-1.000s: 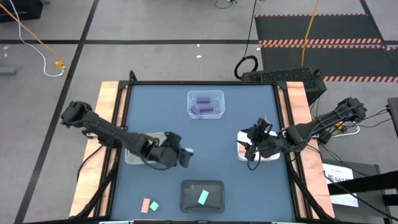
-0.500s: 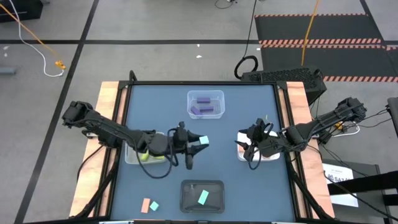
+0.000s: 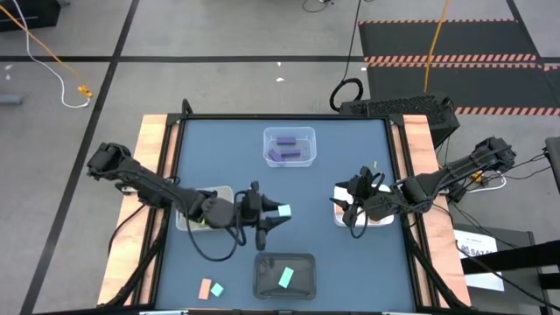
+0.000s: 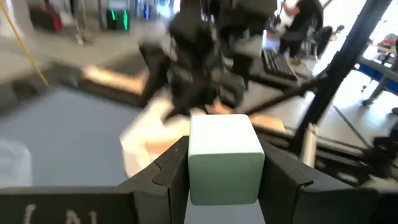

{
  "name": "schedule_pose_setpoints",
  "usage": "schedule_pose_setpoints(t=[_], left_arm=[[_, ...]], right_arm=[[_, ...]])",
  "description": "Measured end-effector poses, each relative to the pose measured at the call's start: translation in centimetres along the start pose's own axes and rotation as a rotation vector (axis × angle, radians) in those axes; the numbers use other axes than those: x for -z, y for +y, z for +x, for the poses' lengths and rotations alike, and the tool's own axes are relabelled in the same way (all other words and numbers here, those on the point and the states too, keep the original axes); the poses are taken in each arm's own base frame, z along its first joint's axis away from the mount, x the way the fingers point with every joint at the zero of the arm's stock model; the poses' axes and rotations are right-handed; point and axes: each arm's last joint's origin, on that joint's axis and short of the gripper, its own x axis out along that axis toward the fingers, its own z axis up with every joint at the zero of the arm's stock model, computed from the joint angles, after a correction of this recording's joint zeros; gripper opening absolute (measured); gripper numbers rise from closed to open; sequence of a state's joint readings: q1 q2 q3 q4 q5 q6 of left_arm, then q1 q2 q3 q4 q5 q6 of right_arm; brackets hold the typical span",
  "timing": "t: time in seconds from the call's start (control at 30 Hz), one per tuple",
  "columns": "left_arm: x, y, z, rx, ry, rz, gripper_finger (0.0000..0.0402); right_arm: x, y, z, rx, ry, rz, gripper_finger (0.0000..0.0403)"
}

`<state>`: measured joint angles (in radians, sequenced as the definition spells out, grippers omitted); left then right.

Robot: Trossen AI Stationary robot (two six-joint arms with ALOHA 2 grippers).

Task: Sort & place blocks by color
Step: Put the left light blue block into the black bin

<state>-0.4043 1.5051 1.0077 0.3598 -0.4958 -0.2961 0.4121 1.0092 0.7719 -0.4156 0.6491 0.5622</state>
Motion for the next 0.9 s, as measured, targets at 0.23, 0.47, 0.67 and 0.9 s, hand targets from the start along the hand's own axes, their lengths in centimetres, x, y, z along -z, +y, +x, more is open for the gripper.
schedule_pose_setpoints(t=[0.23, 0.47, 0.67, 0.9], left_arm=[[1.8, -1.2, -0.8, 0.122, 0.194, -0.178, 0.0145], [3.0, -1.5, -0.2, 0.235, 0.302, -0.236, 0.0145], [6.3, -1.5, 1.5, 0.296, 0.458, -0.271, 0.0145], [8.8, -1.9, 2.4, 0.339, 0.597, -0.404, 0.0145]], right_arm=[[0.0, 0.0, 0.0, 0.000, 0.000, 0.000, 0.0228], [0.0, 0.0, 0.0, 0.000, 0.000, -0.001, 0.0228], [0.0, 0.0, 0.0, -0.001, -0.002, 0.002, 0.0228], [-0.1, 0.0, 0.0, -0.004, -0.006, 0.005, 0.0228]])
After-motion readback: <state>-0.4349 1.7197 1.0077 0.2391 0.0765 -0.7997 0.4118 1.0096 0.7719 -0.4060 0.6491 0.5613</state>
